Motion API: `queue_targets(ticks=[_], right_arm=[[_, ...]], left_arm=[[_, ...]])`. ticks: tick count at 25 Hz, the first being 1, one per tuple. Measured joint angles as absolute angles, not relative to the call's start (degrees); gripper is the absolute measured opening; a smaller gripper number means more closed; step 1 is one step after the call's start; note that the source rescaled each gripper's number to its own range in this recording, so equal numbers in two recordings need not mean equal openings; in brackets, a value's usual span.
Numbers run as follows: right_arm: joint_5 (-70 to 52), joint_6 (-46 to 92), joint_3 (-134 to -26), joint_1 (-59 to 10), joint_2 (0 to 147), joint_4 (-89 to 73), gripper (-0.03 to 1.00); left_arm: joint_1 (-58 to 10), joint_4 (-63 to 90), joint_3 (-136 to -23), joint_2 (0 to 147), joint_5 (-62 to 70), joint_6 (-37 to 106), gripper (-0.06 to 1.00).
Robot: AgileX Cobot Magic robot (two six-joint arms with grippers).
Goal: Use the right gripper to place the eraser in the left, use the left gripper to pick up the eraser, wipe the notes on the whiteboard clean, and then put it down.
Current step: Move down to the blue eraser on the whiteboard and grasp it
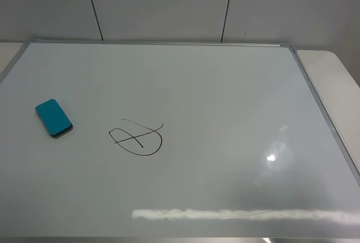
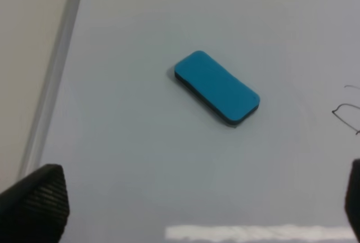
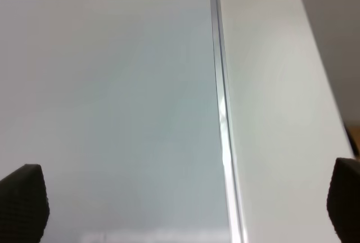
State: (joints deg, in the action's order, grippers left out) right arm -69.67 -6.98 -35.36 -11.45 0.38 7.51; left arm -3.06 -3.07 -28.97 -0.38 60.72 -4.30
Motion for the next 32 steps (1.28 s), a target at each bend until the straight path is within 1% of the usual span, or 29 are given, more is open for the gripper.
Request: queue_targets(ticks=[3,5,9,13,17,24,32], right_arm=[[-69.1,-0.4,-31.6,-5.0,-0.1,-1.9,1.0],[-68.2,5.0,-31.4,-3.0,-0.1,-3.9,1.0],[-67.0,8.8,-31.0,-0.7,-0.1,-2.5,1.0],[-64.9,7.0,-30.8,1.9,-0.1,0.8,1.0],[-61.6,3.8,-28.9,2.1,-0.1,3.6,1.0],[-61.0,2.7,-28.9,1.8,-0.1,4.1,1.0],[-60.7,0.9,-28.8,-2.2,-0.1,5.6,1.0]], left_arm=[[-3.1,-3.1,-29.0,-0.4,60.7,-4.3,1.0],[-3.1,-3.1,-29.0,-0.4,60.7,-4.3,1.0],[-3.1,-3.1,-29.0,-0.4,60.7,-4.3,1.0],[-3.1,-3.1,-29.0,-0.4,60.7,-4.3,1.0],[-3.1,-3.1,-29.0,-0.4,60.7,-4.3,1.0],[-3.1,-3.1,-29.0,-0.4,60.7,-4.3,1.0],[-3.1,-3.1,-29.0,-0.4,60.7,-4.3,1.0]])
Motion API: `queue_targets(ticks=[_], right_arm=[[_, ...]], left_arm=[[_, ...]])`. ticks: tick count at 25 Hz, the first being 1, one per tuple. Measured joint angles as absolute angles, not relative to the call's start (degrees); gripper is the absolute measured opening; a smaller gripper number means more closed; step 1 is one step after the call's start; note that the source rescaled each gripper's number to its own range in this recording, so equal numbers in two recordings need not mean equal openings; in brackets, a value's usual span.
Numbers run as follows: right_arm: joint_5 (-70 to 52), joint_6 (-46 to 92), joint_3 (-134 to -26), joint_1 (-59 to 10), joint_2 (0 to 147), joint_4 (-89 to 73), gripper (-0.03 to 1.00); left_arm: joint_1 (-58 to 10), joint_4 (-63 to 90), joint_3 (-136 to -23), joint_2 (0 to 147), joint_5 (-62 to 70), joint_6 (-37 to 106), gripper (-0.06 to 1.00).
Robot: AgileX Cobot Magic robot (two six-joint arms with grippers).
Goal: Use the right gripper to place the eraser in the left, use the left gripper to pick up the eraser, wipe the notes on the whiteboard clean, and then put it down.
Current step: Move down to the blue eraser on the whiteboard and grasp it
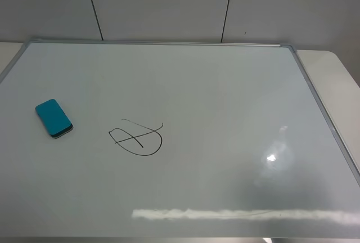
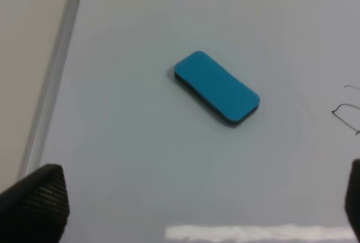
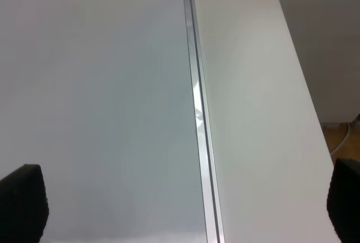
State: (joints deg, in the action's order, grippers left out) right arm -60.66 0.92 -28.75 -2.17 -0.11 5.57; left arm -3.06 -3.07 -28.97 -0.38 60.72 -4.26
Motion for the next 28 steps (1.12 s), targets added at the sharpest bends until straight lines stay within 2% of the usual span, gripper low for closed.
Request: queue_targets(ticks=[28], right_arm=[[-60.7,0.8,-28.8,-1.3,-0.1,5.6,1.0]], left_arm=[[-3.1,-3.1,-29.0,-0.4,60.7,-4.3,1.0]])
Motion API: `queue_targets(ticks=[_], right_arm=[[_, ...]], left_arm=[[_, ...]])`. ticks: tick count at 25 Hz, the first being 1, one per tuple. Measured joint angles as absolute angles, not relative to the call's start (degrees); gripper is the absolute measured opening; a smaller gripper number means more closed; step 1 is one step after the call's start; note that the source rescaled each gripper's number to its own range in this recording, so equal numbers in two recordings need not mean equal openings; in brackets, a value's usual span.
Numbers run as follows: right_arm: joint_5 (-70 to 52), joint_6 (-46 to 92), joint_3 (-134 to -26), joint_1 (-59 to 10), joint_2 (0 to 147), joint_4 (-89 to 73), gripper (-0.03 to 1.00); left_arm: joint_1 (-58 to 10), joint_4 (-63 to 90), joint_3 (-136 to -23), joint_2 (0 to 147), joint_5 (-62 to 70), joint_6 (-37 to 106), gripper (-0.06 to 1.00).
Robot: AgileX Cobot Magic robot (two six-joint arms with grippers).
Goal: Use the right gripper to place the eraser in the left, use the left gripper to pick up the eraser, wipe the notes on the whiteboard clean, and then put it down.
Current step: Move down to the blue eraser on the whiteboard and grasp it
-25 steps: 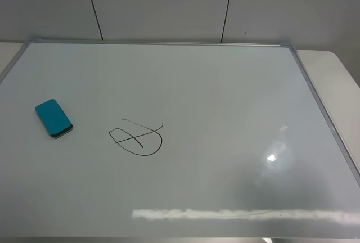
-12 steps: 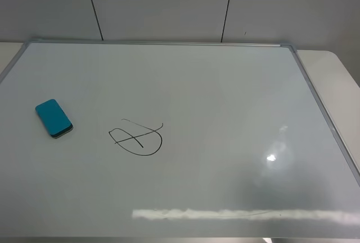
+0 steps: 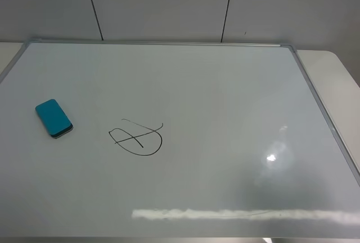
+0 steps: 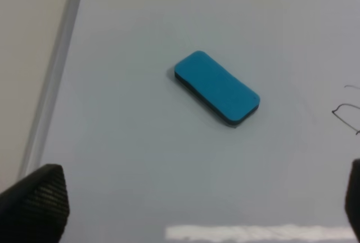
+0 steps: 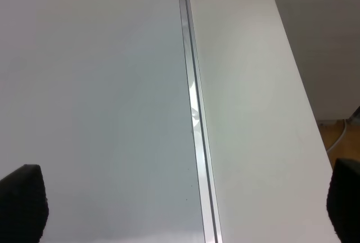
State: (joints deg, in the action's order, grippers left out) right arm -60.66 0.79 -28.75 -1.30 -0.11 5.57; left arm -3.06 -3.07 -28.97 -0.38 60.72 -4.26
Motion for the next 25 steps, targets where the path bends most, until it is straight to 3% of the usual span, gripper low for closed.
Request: queue_targets(ticks=[25], right_arm=[[-60.7,0.8,-28.8,-1.3,-0.1,5.6,1.0]], left_arm=[[-3.1,-3.1,-29.0,-0.4,60.7,-4.2,1.0]])
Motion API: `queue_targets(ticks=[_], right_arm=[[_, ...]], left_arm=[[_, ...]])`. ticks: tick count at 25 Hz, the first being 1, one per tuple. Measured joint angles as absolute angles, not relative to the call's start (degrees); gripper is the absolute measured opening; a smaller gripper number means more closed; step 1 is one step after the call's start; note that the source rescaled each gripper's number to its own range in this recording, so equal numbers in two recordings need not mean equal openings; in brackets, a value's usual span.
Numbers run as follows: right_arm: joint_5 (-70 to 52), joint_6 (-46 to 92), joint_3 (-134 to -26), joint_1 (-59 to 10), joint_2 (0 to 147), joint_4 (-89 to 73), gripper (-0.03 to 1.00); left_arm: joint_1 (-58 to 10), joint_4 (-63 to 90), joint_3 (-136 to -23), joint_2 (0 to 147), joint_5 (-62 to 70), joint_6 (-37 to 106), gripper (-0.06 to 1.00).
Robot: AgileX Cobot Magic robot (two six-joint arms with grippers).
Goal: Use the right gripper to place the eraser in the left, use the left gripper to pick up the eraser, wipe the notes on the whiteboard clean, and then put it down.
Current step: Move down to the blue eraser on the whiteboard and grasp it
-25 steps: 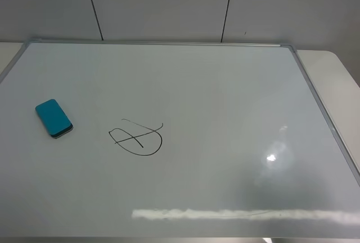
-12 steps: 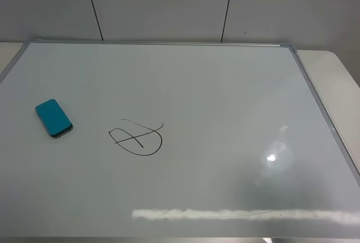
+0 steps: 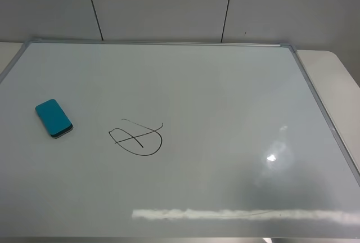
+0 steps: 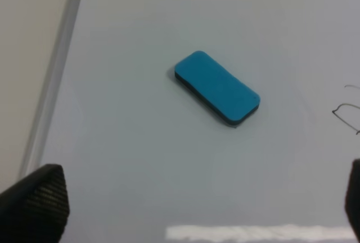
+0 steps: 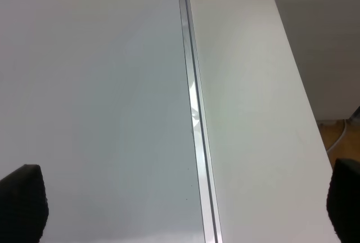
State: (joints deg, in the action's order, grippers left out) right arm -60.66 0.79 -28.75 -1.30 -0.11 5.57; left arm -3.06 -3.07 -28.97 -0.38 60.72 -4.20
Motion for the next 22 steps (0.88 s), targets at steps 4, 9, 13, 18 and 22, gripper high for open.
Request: queue_targets(ticks=[4,9,13,18,22], right_arm=[[-60.7,0.8,-28.8,-1.3,-0.1,5.6,1.0],[-60.7,0.8,-28.8,-1.3,-0.1,5.6,1.0],[-60.7,0.8,-28.8,-1.3,-0.1,5.6,1.0],[-60.7,0.8,-28.8,-1.3,-0.1,5.6,1.0],[-60.7,0.8,-28.8,-1.3,-0.1,5.6,1.0]], left_arm=[[-3.1,-3.1,-29.0,-0.4,60.7,-4.2,1.0],[-3.1,-3.4,-29.0,-0.4,60.7,-4.7,1.0],[-3.1,-3.9,-29.0,-0.4,60.7,-5.8,1.0],[-3.1,-3.9,-31.1,5.1,61.8,-6.7,1.0],[-3.1,-3.9,-35.4,14.4,63.0,-6.9,1.0]])
